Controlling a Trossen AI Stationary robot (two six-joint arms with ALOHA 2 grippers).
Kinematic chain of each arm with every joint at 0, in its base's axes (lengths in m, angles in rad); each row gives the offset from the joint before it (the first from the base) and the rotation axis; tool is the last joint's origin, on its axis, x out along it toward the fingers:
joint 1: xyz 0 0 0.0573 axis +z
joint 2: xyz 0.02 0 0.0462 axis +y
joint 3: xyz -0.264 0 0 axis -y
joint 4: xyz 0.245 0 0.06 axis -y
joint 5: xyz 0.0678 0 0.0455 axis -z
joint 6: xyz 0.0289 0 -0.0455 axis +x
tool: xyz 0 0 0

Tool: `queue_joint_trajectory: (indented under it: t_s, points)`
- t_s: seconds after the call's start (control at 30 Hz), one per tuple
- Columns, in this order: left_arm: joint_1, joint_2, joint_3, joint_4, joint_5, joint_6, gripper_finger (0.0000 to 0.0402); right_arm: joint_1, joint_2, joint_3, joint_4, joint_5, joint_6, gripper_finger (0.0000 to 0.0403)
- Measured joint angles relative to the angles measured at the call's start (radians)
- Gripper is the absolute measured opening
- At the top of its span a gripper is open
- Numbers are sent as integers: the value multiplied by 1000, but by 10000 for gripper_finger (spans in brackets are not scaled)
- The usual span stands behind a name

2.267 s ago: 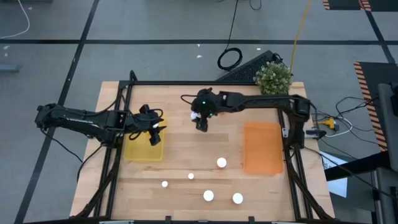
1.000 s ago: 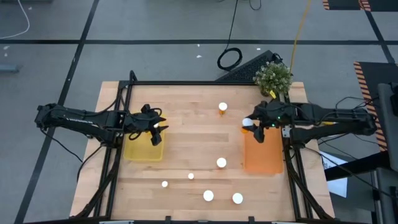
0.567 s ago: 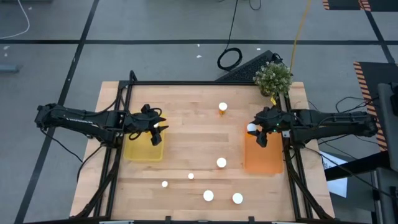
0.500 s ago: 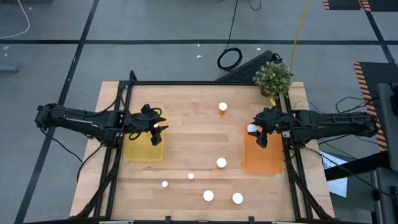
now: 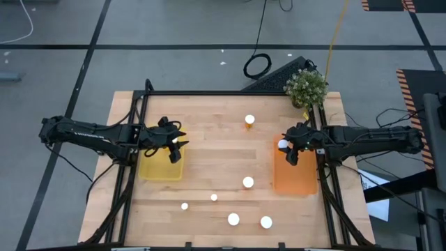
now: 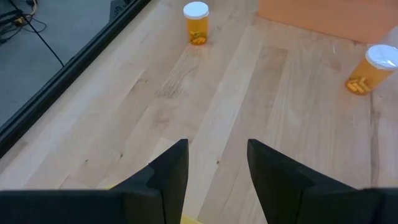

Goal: Pick and place medicine bottles into bin by pill shape (circle, oval)
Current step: Put the large orange pill bottle into the orange bin

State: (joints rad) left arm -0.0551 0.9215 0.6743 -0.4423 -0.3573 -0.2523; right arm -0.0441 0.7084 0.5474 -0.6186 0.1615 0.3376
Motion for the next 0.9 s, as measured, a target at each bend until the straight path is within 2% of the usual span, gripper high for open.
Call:
queue_joint_trajectory:
  t_s: [0.33,0.63,0.9]
  points:
    - [0,0,0,0,0,-4,168,0,7,-69,50,-1,63,216]
    - [0,0,0,0,0,-4,168,0,8,-76,67,19,66,216]
    - [0,0,0,0,0,-3,168,0,8,-154,86,21,99,216]
